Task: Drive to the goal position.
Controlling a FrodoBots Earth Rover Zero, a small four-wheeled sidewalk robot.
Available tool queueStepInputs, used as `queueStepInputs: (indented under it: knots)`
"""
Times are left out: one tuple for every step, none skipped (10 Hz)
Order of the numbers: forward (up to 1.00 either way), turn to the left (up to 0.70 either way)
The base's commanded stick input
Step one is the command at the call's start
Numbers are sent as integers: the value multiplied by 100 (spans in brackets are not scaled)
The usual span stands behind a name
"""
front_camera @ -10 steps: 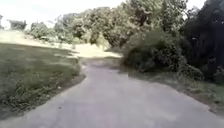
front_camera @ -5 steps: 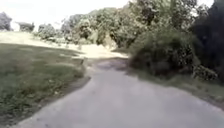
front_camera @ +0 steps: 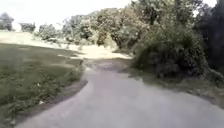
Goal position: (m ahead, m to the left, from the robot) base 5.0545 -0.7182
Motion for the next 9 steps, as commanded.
queueStepInputs:
  knots:
    - [0, 0]
    - [0, 0]
    - [0, 0]
    - [0, 0]
    - [0, 0]
    - [0, 0]
    - [0, 0]
    - [12, 0]
    - [54, 0]
